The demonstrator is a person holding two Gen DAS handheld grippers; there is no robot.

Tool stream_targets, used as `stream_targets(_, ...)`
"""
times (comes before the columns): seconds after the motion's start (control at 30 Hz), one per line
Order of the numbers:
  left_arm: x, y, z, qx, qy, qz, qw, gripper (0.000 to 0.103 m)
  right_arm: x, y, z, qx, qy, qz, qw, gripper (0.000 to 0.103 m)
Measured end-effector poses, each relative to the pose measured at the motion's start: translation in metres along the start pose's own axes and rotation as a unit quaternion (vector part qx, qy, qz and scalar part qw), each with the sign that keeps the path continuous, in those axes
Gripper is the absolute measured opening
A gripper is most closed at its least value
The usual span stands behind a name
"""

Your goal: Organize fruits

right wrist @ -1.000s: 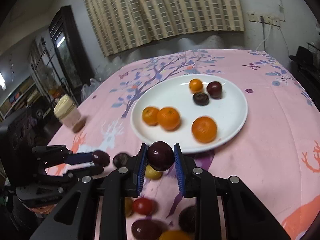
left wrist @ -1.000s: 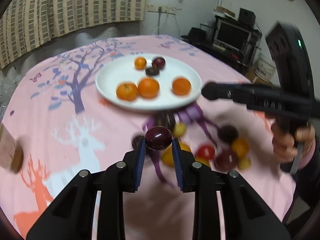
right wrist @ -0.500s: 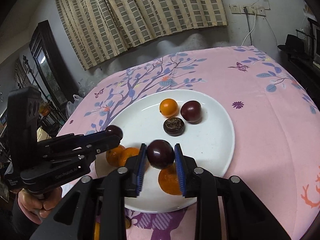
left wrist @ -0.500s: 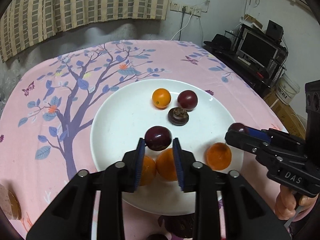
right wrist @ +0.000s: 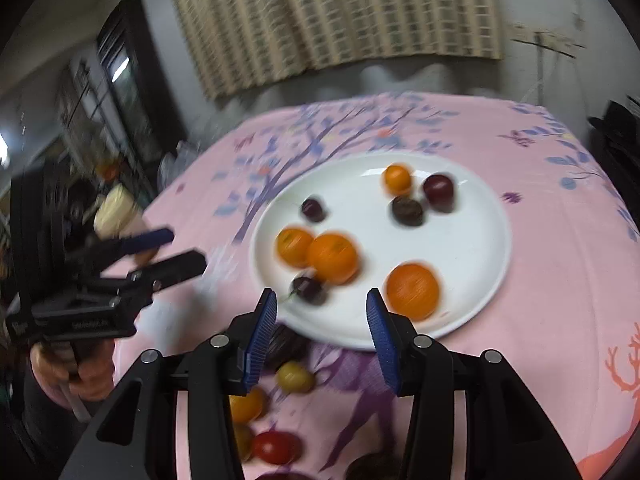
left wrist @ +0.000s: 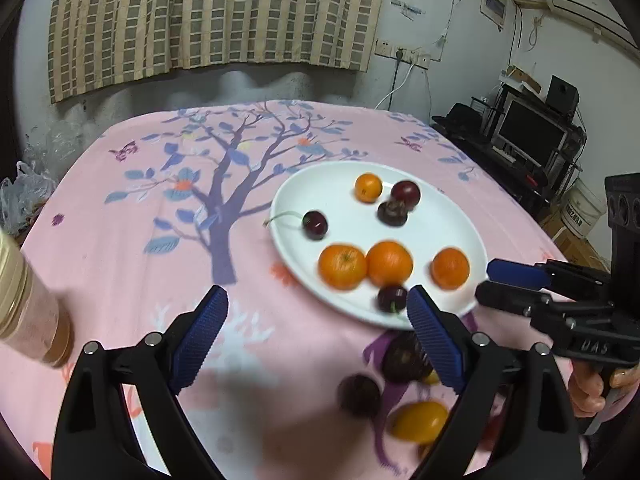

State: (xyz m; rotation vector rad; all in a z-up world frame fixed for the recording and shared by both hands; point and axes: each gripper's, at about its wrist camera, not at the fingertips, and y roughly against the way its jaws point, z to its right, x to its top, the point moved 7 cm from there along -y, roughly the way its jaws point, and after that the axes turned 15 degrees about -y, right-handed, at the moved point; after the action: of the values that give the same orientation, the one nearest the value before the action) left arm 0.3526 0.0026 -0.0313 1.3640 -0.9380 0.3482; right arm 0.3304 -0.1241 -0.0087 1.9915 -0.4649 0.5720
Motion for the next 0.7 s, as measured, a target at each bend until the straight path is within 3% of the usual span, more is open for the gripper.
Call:
stream_targets(0.1,-0.018,0.005,-0.007,0.014,0.005,-0.011,0.9998,0.089,-0.027,-0.015,-0.022,0.0,0.035,-0.041,0.999,0.046)
stream_targets(0.2,-0.026,0.011,-0.013,0.032,0.006,-0.019,0.9993,0.089,-0.039,-0.025,-0.03,-0.015,0.048,-0.054,0.997,0.046)
stream_targets(0.33,-0.024,0.019,-0.016,0.029,0.014,-0.012,0.9994,0.089,-0.041,-0.039,-0.023,-0.053,0.043,-0.063,0.996,0.046)
stream_targets(0.7,-0.03,0.018,-0.023,0.026,0.039,-0.024,0.9986,0.089,-0.042,-0.056,-0.026,-0.053,0.042,-0.079,0.995,0.038)
